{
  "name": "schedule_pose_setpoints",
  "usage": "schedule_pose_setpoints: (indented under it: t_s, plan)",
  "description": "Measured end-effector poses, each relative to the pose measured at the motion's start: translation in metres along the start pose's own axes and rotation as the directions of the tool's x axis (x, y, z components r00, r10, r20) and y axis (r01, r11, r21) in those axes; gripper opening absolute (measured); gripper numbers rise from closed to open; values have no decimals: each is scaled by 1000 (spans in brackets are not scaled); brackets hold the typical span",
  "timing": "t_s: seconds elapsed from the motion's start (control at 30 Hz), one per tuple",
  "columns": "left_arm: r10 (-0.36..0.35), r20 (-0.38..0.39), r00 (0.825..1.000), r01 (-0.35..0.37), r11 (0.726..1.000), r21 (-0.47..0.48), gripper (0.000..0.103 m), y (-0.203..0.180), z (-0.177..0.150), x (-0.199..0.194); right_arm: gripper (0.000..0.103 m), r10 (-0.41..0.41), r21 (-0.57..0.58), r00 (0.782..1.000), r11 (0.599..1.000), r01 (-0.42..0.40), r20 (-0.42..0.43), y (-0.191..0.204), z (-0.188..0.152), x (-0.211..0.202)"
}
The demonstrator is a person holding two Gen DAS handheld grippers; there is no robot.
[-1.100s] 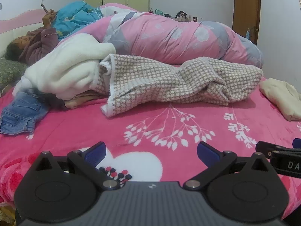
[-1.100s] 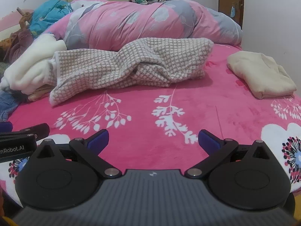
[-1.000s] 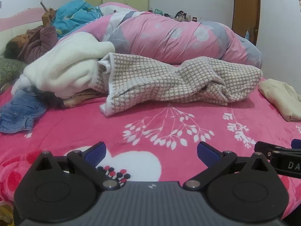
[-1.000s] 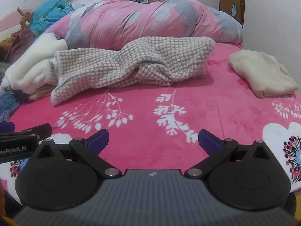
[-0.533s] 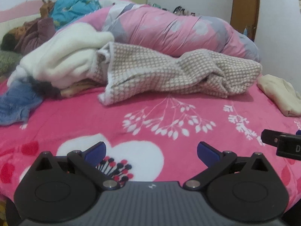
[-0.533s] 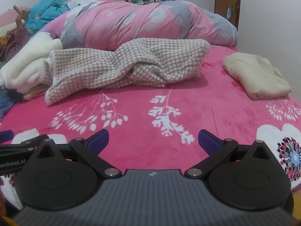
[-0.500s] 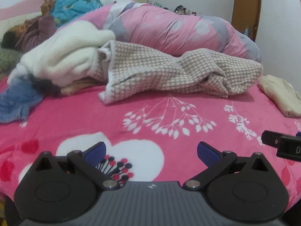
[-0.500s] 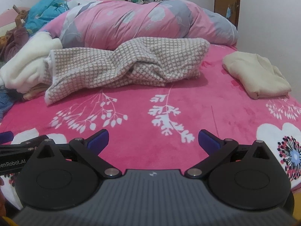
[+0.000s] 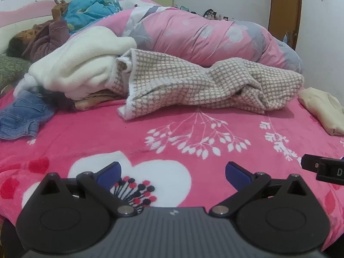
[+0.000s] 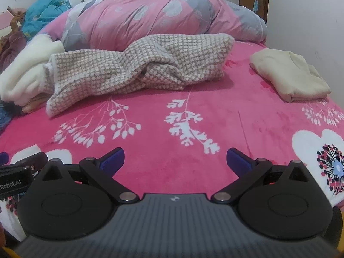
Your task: Fold clothes
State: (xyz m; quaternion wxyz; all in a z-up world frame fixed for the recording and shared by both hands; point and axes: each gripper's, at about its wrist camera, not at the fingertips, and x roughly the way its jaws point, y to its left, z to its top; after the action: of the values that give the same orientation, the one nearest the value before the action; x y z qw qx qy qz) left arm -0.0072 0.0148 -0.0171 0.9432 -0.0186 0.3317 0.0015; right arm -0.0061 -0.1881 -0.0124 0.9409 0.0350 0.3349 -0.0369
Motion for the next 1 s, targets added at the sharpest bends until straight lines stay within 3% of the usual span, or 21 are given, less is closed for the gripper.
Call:
schedule_pose_setpoints:
  t_s: [1.0]
  plan:
    - [-11,-22,1000,11,1000,-10,103,1,-3,2,102,0,-11,1000,1000,0,-13,5,-2,2]
